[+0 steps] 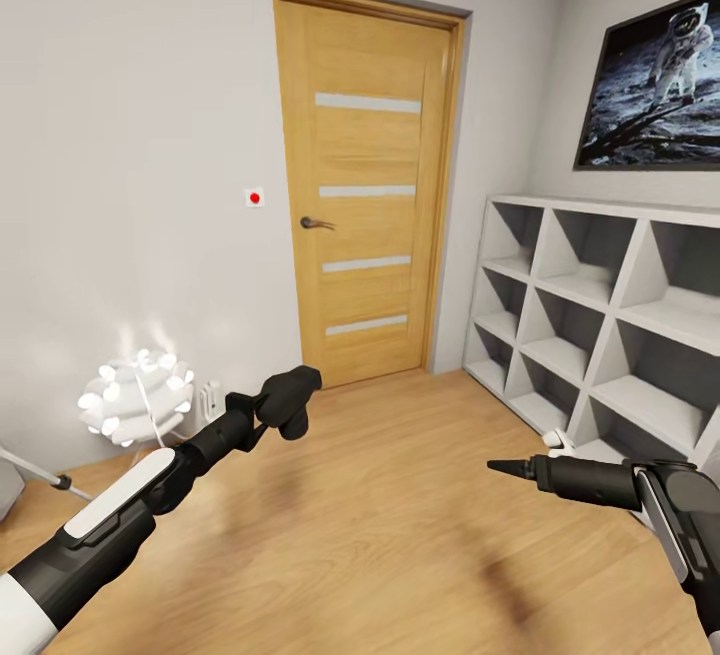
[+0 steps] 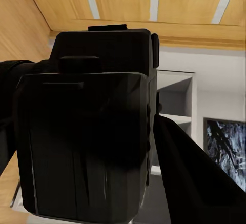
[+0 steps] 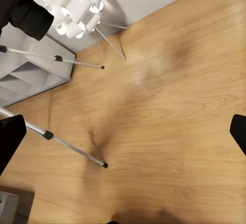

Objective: Attach the digital camera to the camera tripod in the bedroom.

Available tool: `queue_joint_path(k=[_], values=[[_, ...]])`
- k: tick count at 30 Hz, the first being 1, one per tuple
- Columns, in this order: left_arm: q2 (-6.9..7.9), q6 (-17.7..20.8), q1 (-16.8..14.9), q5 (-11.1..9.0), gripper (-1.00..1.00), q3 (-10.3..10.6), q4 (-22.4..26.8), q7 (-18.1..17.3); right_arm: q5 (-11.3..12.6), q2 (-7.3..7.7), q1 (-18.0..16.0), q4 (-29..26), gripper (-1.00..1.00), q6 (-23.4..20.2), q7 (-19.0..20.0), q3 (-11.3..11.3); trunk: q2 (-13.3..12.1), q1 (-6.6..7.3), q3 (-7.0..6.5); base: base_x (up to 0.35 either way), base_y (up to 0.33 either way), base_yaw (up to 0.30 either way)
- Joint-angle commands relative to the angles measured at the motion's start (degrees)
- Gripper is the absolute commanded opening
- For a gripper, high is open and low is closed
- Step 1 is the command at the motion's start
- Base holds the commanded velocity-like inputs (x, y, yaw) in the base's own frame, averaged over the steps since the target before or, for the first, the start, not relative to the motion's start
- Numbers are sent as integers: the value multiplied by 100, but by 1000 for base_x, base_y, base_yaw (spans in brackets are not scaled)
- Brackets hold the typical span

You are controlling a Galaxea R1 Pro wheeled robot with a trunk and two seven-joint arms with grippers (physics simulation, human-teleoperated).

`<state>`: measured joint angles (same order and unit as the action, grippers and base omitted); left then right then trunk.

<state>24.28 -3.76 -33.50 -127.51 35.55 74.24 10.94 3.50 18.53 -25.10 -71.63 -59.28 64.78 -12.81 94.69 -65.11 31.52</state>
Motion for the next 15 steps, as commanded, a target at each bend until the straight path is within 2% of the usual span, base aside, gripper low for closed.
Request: queue_joint_path(k=[1, 15], values=[[6, -37, -7, -34, -100, 16, 10, -2, 32, 1, -4, 0, 100, -48, -9, 0, -38, 23, -12, 0, 0, 0], [3, -28, -7, -44, -100, 21, 3, -37, 20, -3, -4, 0, 100, -50, -14, 15, -600, 330, -263, 0, 0, 0]])
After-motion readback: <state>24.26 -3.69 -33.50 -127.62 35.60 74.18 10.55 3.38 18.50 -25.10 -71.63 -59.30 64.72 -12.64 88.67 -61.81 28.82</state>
